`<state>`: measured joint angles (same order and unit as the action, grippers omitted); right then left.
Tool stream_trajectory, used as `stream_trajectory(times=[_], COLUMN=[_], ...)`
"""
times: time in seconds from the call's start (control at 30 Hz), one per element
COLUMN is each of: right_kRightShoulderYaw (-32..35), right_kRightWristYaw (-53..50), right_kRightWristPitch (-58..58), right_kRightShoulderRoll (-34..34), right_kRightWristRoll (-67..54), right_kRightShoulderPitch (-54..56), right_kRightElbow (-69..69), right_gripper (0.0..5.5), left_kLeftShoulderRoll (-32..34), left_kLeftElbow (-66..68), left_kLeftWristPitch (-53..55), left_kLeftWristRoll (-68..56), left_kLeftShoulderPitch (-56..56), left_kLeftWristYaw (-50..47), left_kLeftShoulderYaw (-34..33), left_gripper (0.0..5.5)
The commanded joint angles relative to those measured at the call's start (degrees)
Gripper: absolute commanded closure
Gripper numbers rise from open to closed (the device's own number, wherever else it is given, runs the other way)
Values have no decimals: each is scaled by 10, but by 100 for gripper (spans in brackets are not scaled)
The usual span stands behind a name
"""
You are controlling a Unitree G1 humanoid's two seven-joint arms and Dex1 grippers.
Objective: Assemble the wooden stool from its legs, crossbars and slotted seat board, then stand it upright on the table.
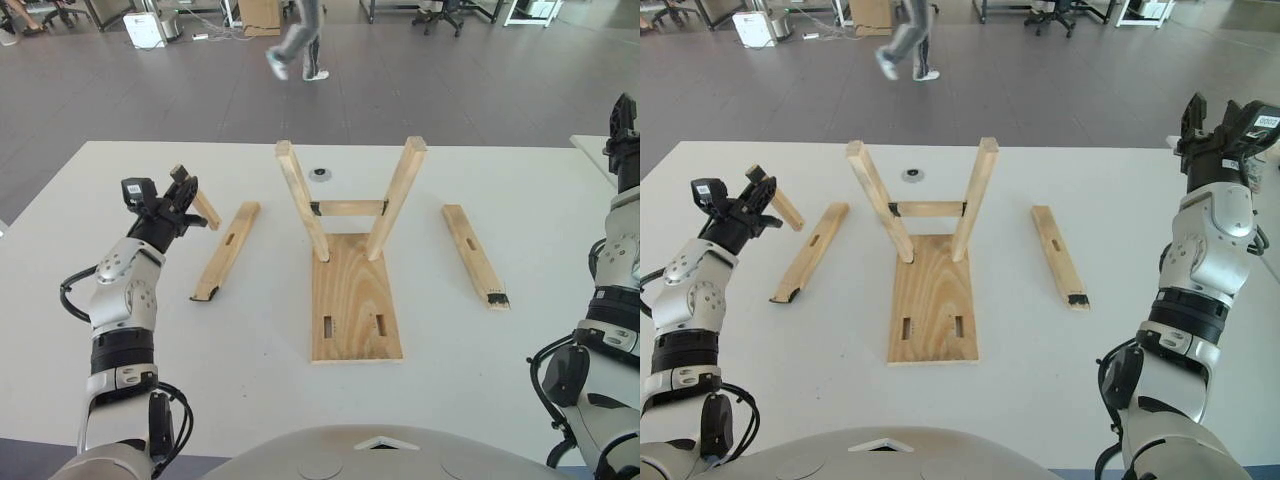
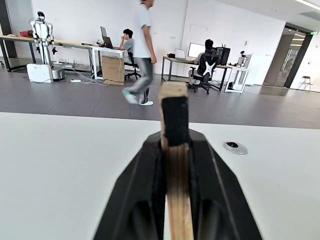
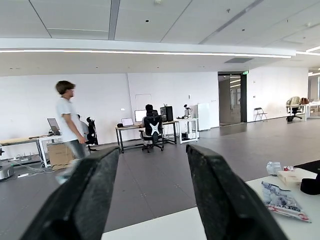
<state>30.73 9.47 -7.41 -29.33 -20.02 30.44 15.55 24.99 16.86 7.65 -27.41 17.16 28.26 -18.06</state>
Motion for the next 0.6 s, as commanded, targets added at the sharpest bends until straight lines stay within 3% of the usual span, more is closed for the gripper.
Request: stream_trajectory(times=[0.03,0.47,0.6], right_kRightShoulderYaw=[0,-13,-35], right_kRightWristYaw=[-4,-5,-4], right_kRightWristPitch=[-9,-7,-7], right_kRightShoulderRoll=[1,3,12], right_kRightWristRoll=[-6,-1,11], right_kRightShoulderPitch=[-6,-21,-34], right_kRightElbow=[3,-13,-26], right_gripper=[300,300,300], left_kLeftShoulderRoll=[1,-39,-86], left_kLeftElbow=[2,-48,-106], left_kLeftWristPitch=[-6,3,15], left_kLeftWristRoll=[10,19,25], left_kLeftShoulderPitch=[6,-65,-104], left_kLeftWristYaw=[3,-24,-25], left_kLeftShoulderYaw=[-2,6,62], left_gripper=[509,509,509])
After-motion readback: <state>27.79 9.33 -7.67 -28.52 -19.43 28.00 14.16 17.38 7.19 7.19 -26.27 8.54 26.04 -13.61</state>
